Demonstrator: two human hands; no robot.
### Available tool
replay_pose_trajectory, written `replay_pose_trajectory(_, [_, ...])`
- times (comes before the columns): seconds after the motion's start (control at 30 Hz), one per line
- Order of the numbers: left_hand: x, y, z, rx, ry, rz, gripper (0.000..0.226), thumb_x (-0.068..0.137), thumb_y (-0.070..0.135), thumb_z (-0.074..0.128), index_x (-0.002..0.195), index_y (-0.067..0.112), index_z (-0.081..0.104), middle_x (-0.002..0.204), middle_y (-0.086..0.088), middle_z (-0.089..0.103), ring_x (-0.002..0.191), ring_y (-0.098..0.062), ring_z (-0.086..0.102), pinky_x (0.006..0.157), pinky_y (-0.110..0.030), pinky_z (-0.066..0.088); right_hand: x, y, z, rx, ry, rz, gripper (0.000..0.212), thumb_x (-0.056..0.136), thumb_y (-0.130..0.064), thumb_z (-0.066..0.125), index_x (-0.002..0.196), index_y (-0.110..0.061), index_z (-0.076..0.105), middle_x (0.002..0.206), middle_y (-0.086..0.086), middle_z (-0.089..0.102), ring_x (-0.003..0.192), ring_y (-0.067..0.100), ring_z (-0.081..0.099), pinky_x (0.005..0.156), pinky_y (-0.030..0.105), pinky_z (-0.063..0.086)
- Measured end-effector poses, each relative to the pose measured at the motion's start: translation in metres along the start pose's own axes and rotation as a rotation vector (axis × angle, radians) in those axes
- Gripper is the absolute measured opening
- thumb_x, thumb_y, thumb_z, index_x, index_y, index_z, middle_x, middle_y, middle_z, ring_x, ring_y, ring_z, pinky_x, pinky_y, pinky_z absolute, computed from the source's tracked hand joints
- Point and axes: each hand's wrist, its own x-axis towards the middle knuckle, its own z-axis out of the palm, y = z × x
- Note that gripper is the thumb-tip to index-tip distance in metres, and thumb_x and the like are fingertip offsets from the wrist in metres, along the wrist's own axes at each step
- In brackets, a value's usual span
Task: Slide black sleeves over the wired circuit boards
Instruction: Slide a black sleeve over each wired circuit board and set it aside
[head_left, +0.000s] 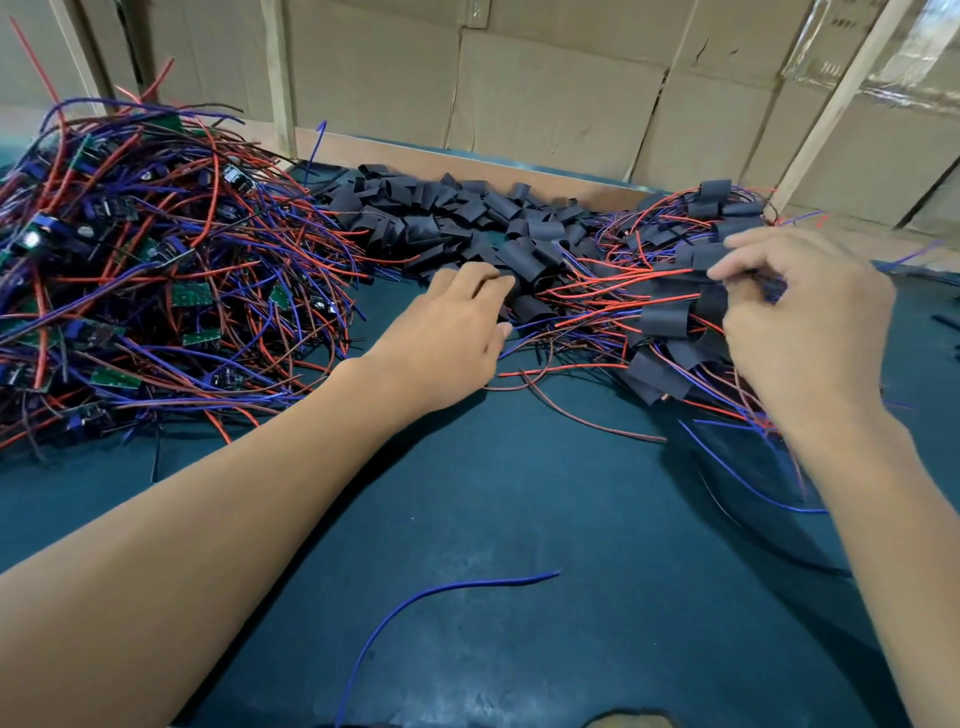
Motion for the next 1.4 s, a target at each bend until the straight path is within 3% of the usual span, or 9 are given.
replay_pose_trajectory(0.17, [0.006,-0.004,0.006,0.081,-0.116,-0.018,0.056,0.107,0.036,0.031,0.159,0.017,0.02,0.166,-0.002,0.018,0.149,-0.028,0.019,0.114,-0.05,0.027,0.003,0.008,0.002,0.017,-0.078,0.088,0.033,0.08,0.001,0.058,0.094,-0.026,0.072,0.101,-0.002,0.074,0.104,0.033,0.064,0.094,0.048,0.049])
replay_pose_trajectory(0.37, [0.008,-0.005,0.009,0.113,-0.145,0.026,0.053,0.108,0.035,0.026,0.159,0.024,0.019,0.164,0.003,0.023,0.148,-0.023,0.023,0.11,-0.048,0.025,0.006,0.013,-0.014,0.105,0.108,-0.169,0.05,0.084,0.003,0.053,0.122,-0.026,0.067,0.097,-0.036,0.056,0.096,0.019,0.06,0.088,0.016,0.042])
replay_pose_trajectory(0.47, [0.01,-0.006,0.008,0.134,-0.16,0.034,0.051,0.108,0.033,0.026,0.158,0.025,0.022,0.16,0.005,0.03,0.142,-0.025,0.029,0.105,-0.047,0.027,0.009,0.02,-0.017,0.11,0.133,-0.208,0.043,0.085,0.004,0.054,0.114,-0.021,0.072,0.106,-0.028,0.056,0.098,0.015,0.06,0.091,0.007,0.037])
replay_pose_trajectory(0.63, [0.012,-0.005,0.006,0.118,-0.127,0.003,0.054,0.103,0.023,0.038,0.156,0.025,0.027,0.142,-0.004,0.038,0.125,-0.031,0.036,0.103,-0.046,0.032,0.008,0.024,-0.012,0.04,-0.299,-0.101,0.043,0.085,0.01,0.058,0.108,-0.021,0.076,0.107,-0.002,0.071,0.108,0.022,0.061,0.098,0.02,0.039])
replay_pose_trajectory(0.73, [0.014,-0.007,0.004,0.079,-0.08,-0.078,0.049,0.103,0.025,0.041,0.151,0.02,0.035,0.133,-0.01,0.04,0.123,-0.033,0.038,0.102,-0.047,0.034,0.006,0.019,-0.015,0.044,-0.282,-0.124,0.039,0.083,0.005,0.056,0.104,-0.018,0.079,0.103,-0.002,0.072,0.109,0.021,0.057,0.098,0.023,0.037])
replay_pose_trajectory(0.87, [0.011,-0.008,0.006,0.098,-0.016,-0.17,0.042,0.104,0.038,0.044,0.14,0.017,0.048,0.133,-0.011,0.04,0.124,-0.035,0.035,0.102,-0.047,0.034,0.009,0.017,-0.012,-0.019,-0.21,-0.158,0.042,0.078,0.006,0.053,0.105,-0.013,0.078,0.116,0.007,0.071,0.115,0.031,0.057,0.107,0.042,0.041])
replay_pose_trajectory(1.13, [0.009,-0.007,0.004,-0.008,0.03,-0.12,0.026,0.103,0.034,0.049,0.122,0.018,0.055,0.142,-0.003,0.045,0.134,-0.028,0.032,0.104,-0.046,0.032,0.001,-0.002,-0.005,0.094,0.006,-0.29,0.05,0.069,0.011,0.042,0.1,-0.007,0.077,0.106,0.009,0.073,0.103,0.032,0.065,0.094,0.052,0.048])
replay_pose_trajectory(1.23, [0.008,-0.007,0.0,0.068,0.077,-0.063,0.023,0.103,0.031,0.05,0.118,0.018,0.059,0.133,-0.003,0.051,0.126,-0.029,0.038,0.101,-0.046,0.038,-0.012,-0.026,0.004,0.15,-0.035,-0.436,0.045,0.072,0.012,0.046,0.094,-0.01,0.078,0.101,0.006,0.075,0.095,0.032,0.068,0.087,0.054,0.048])
replay_pose_trajectory(1.4, [0.002,0.0,-0.016,0.024,0.364,0.041,0.022,0.102,0.025,0.05,0.111,0.007,0.06,0.112,-0.012,0.056,0.105,-0.033,0.048,0.093,-0.045,0.042,-0.029,-0.048,0.018,0.232,-0.162,-0.516,0.035,0.08,0.008,0.053,0.093,-0.012,0.078,0.102,0.001,0.075,0.095,0.027,0.07,0.084,0.051,0.048])
